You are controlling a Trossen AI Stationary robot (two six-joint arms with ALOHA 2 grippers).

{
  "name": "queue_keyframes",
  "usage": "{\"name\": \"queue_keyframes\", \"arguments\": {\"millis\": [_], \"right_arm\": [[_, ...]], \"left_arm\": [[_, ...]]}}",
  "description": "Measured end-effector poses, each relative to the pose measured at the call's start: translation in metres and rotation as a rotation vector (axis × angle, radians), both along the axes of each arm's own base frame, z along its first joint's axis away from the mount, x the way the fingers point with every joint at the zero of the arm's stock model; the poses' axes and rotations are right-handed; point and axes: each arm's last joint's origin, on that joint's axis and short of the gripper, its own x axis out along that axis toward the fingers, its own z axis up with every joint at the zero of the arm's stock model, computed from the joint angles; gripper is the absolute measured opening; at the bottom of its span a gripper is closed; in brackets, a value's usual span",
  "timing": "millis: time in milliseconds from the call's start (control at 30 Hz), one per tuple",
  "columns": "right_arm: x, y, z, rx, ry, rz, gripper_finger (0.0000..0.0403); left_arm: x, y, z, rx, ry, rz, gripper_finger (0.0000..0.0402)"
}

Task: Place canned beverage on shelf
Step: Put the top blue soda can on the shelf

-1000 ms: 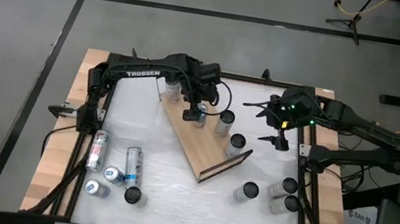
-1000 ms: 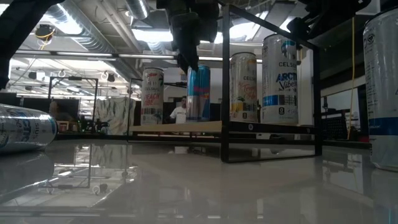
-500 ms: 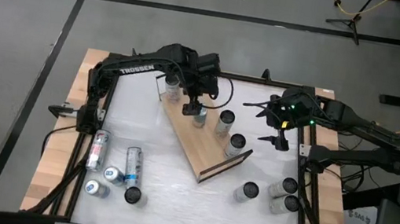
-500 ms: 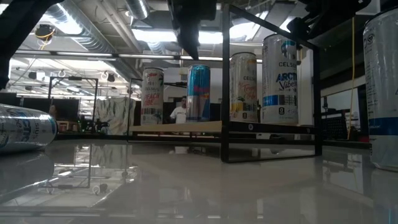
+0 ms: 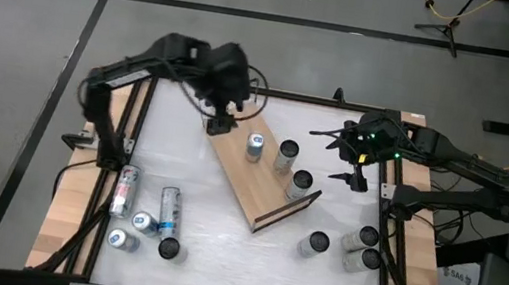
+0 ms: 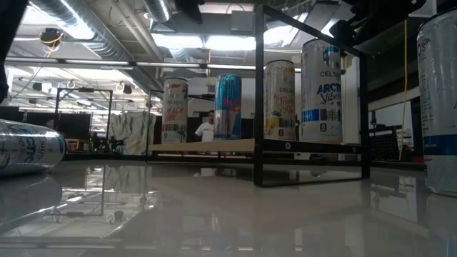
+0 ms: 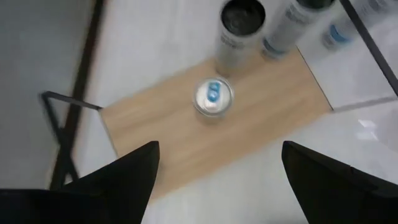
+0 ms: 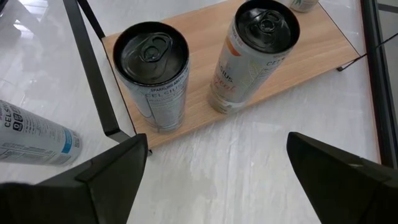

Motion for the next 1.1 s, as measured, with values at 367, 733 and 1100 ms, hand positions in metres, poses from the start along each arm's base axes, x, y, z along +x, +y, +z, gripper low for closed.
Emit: {"name": "queue_keyframes", "arguments": {"millis": [367,733,1100], "right_arm": [[0.000,0.000,0.000,0.000,0.000,0.000,0.0379],[0.000,0.000,0.000,0.000,0.000,0.000,0.0379],[0.000,0.000,0.000,0.000,-0.001,0.001,0.0379]], "left_arm": [[-0.043,-0.047,-0.078,0.017,-0.208,0.179,0.0330],[-0.024,-0.061,-0.171,-0.052,-0.417,0.214,0.0330],[-0.003,-0.058,-0.211,0.020,-0.353,0.360,0.0330]]}}
